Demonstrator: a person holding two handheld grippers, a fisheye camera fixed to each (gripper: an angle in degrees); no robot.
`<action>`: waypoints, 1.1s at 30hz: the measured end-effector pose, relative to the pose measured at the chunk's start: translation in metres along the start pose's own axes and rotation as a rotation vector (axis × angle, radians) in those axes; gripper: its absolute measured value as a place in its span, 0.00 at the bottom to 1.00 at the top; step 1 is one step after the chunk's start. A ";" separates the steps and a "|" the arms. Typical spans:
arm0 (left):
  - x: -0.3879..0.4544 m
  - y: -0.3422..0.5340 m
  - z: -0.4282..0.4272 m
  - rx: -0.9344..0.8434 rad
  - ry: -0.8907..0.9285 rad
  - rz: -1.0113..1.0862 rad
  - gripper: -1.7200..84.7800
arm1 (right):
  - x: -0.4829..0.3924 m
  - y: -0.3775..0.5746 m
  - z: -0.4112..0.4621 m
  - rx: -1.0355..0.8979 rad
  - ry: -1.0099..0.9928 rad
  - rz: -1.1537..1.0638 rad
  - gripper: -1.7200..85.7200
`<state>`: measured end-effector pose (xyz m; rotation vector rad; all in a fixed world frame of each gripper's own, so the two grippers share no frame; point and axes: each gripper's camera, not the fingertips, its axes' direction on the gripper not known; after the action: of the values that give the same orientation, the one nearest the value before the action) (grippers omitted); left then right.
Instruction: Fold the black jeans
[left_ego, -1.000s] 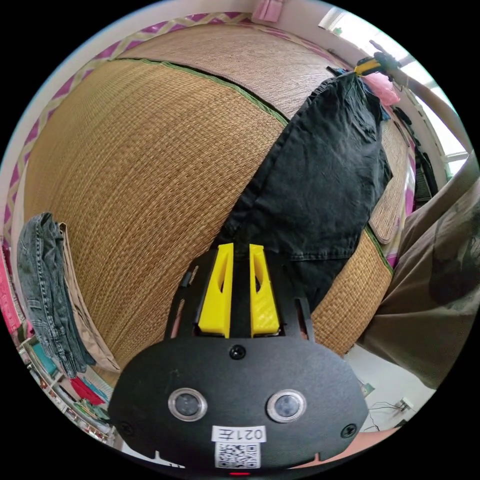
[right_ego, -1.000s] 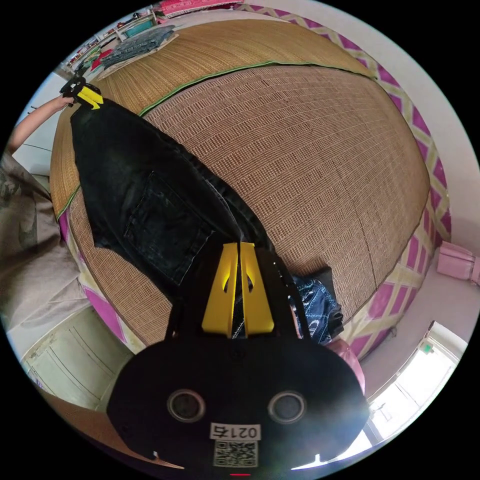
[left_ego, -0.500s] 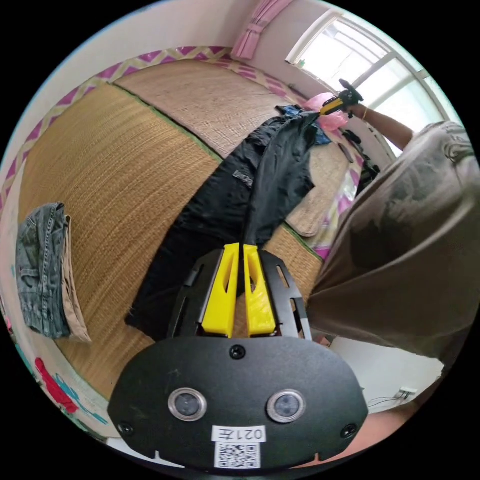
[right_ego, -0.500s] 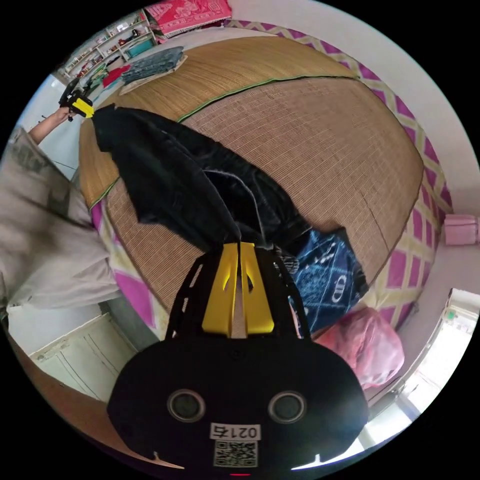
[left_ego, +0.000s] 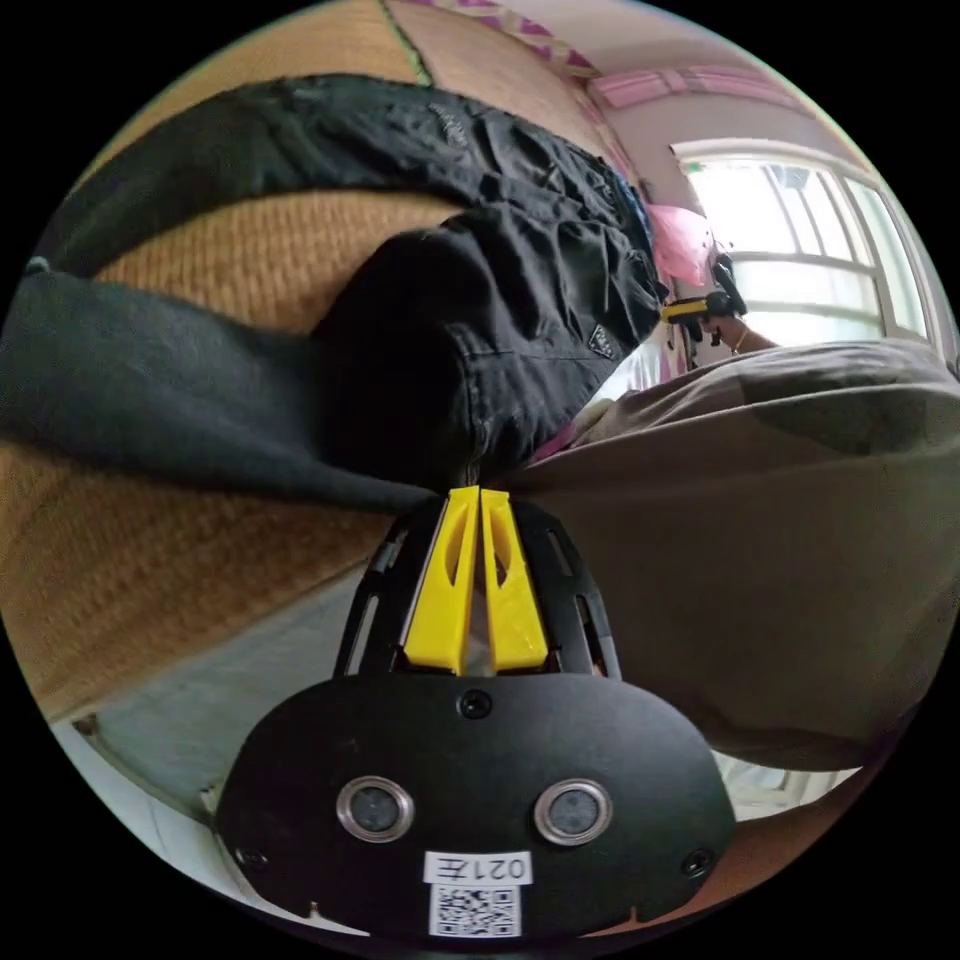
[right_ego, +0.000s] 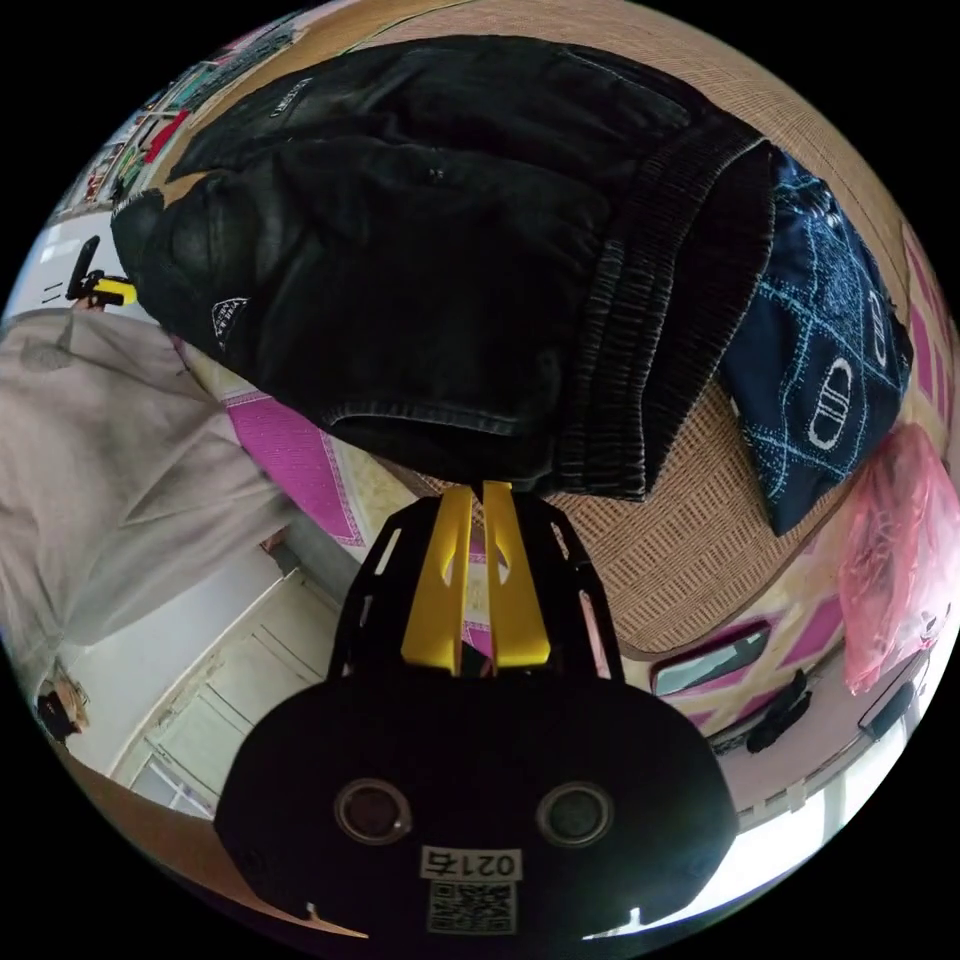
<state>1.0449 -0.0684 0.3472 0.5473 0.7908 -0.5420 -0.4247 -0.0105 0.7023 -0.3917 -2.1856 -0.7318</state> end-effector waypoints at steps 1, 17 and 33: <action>-0.007 0.017 0.001 0.022 0.020 -0.043 0.01 | 0.003 0.003 -0.003 -0.001 -0.009 -0.021 0.02; -0.085 0.172 -0.119 0.779 -0.308 -0.650 0.15 | 0.061 0.045 -0.084 0.290 0.019 -0.007 0.01; -0.053 0.363 -0.124 1.038 -0.262 -0.689 0.01 | 0.056 0.050 -0.023 0.314 -0.002 0.015 0.01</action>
<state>1.1814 0.2891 0.4066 1.1245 0.3760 -1.6648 -0.4232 0.0164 0.7761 -0.2462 -2.2496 -0.3695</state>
